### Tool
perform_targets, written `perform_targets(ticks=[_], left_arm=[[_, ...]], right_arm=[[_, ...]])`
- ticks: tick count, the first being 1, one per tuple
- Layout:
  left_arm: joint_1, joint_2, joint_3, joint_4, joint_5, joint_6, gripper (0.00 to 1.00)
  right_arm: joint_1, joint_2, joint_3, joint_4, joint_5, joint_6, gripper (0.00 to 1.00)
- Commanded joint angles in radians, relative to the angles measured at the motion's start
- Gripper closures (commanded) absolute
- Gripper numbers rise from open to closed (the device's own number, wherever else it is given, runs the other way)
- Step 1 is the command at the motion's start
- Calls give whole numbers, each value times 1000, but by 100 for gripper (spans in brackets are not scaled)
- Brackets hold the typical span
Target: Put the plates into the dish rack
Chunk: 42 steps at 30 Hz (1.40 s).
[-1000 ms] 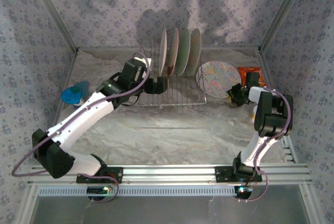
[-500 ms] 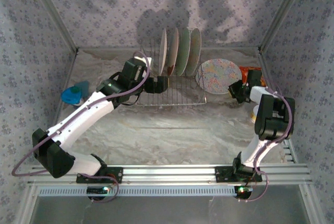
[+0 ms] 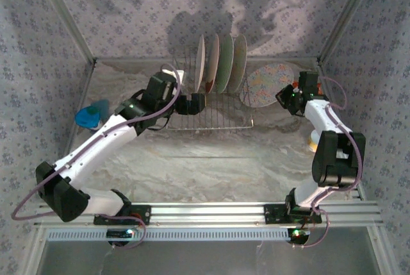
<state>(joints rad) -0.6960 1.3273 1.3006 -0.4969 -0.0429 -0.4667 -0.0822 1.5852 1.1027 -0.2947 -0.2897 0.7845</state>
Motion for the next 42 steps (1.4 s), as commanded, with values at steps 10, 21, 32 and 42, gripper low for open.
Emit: perform_targets(ticks=[10,21,32,42], left_arm=[[-102,-11,11,68,-21,-272,1],[-384,234,234,143,-197,-730,1],[-393,432,351,242,-62,-1137,1],[-407,561,464,242,68,-1344,1]], right_arm=[[10,-100,82,-190,33,-57,100],[-63,-195,129,-302,16,-49,100],[-162,-289,50,-347,-65,-41,100],[-180,-331,-8,-334,-111,-23,100]])
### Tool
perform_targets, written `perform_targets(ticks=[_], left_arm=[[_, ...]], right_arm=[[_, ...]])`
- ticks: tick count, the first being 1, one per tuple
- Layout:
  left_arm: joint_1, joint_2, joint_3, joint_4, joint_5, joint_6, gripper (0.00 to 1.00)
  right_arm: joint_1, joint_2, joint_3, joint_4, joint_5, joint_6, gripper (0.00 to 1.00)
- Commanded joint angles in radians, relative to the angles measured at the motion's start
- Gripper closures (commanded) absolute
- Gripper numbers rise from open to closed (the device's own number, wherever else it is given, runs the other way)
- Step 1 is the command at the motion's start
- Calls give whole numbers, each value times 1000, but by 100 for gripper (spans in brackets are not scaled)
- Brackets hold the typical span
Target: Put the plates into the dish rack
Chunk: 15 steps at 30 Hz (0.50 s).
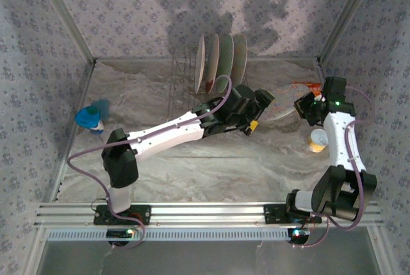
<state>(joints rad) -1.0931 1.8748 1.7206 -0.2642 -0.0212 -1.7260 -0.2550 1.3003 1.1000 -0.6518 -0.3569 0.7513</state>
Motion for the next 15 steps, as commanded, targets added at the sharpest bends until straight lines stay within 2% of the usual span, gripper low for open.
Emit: perform_targets(ticks=[1,7,15], left_arm=[[-10,19,42,17,52,-95,1],[-11,60,-3,97,98,-226,1],[-19,134,26,123,124,-319,1]], right_arm=[[-9,-50,-10,26,-45,12,100],[-13,-66,-29,23,-59,15,100],[-30,-99,-49,17,-75,23,100]])
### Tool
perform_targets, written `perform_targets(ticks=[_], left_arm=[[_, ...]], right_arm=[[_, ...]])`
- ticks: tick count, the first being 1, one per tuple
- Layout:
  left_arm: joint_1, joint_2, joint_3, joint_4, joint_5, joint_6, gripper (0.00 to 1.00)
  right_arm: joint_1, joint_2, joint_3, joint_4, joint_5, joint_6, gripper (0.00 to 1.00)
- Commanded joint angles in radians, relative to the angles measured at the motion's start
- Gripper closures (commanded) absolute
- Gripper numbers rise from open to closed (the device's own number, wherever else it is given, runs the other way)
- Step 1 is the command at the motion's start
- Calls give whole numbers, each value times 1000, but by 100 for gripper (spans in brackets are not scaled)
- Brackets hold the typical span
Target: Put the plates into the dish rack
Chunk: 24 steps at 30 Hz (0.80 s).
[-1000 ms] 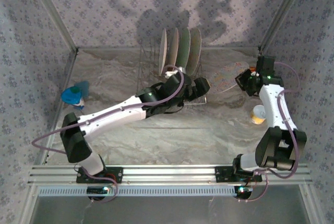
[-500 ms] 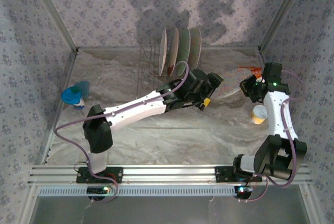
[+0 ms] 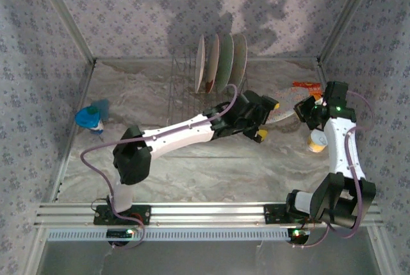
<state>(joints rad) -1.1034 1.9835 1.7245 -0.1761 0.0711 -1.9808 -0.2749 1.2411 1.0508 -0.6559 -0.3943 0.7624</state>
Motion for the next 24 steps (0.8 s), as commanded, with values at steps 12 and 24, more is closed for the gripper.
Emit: perform_targets(ticks=[12,24], left_arm=[[-13,107,80,-6,-23,-118,13],[-13,187,162,-62,-20,-117,27]], right_arm=[[-34,-69,-37,39,-76,25,100],[-59,-115,-61,35,-113,36,100]])
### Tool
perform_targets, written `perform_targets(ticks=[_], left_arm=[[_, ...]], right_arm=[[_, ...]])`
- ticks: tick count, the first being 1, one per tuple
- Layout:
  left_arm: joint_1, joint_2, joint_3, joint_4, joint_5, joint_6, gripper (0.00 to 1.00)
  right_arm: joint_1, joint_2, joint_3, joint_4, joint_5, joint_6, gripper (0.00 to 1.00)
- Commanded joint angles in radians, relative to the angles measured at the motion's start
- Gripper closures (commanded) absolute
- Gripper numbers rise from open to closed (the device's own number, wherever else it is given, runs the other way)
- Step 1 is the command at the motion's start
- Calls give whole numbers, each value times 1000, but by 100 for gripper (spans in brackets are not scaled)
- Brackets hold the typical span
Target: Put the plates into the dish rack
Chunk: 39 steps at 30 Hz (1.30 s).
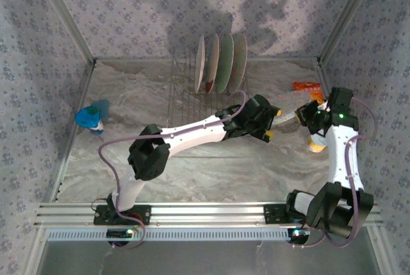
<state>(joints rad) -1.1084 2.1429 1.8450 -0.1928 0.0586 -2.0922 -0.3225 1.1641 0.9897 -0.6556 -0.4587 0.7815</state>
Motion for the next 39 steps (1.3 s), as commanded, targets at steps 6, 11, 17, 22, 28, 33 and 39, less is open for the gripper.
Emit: perform_targets(ticks=[6,11,17,22,28,33,39], left_arm=[[-9,53,70,-72,-8,1,34],[-8,67,77,-77,-6,1,43],[-7,81,94,-80,-13,3,49],[-4,98,121,-83,-12,11,63],[-1,104,155,-101,-13,35,78],[2,105,169,-102,-13,55,88],[8,105,213,-114,-16,113,100]], right_arm=[[-27,-59,0,30,-67,23,100],[-30,-65,4,23,-71,23,100],[-29,-74,-4,19,-75,22,100],[-30,-86,-14,14,-81,23,100],[-33,-95,-18,11,-83,21,100],[-33,-99,-22,8,-86,24,100],[-34,-104,-14,-4,-88,19,100]])
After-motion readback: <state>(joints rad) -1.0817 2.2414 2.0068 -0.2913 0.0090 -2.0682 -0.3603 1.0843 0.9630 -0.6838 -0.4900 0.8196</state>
